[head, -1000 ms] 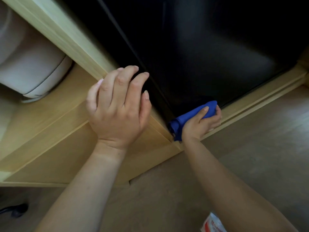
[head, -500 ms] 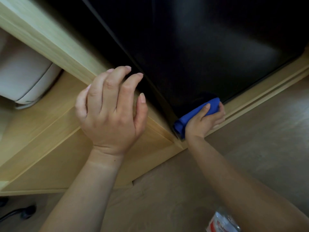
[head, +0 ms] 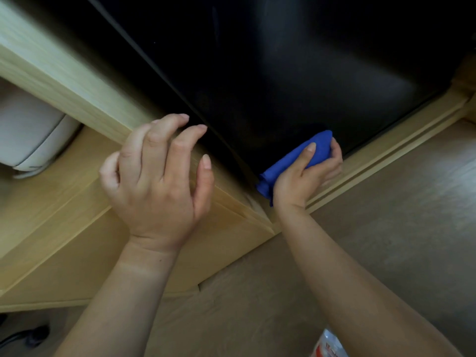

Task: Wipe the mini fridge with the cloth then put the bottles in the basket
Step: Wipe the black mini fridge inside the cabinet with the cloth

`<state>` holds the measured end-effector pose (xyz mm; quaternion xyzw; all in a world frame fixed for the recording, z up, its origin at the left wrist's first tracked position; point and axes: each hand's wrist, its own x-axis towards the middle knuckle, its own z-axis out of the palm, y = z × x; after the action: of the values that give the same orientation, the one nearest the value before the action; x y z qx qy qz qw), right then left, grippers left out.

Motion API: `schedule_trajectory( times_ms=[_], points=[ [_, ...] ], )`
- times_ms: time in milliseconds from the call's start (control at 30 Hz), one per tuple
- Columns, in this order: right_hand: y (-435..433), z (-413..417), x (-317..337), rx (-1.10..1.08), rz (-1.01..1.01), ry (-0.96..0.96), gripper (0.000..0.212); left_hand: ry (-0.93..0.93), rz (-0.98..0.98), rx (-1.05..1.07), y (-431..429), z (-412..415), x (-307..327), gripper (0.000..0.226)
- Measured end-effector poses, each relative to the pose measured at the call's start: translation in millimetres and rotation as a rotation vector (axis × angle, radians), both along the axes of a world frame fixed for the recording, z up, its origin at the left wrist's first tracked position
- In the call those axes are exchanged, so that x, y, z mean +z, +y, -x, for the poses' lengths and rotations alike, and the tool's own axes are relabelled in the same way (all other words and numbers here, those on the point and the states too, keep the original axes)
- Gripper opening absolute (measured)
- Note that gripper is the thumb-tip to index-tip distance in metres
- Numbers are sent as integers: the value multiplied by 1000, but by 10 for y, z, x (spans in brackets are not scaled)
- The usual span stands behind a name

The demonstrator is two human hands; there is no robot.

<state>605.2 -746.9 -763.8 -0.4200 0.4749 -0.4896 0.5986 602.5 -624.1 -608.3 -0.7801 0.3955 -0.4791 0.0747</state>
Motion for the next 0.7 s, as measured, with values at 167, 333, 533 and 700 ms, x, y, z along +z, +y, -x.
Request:
schedule_trajectory(
  times_ms=[167, 333, 533, 700],
  points=[
    [-304, 28, -256, -14, -130, 92, 39, 67, -86, -50, 9, 66, 44, 32],
    [-415, 114, -351, 67, -140, 93, 40, 158, -99, -192, -268, 161, -23, 31],
    [-910, 129, -331, 15, -193, 105, 40, 285, -127, -207, -854, 88, -165, 37],
    [-1629, 228, -437, -12, -28, 148, 40, 322, -188, -150, -1197, 62, -318, 40]
  ],
)
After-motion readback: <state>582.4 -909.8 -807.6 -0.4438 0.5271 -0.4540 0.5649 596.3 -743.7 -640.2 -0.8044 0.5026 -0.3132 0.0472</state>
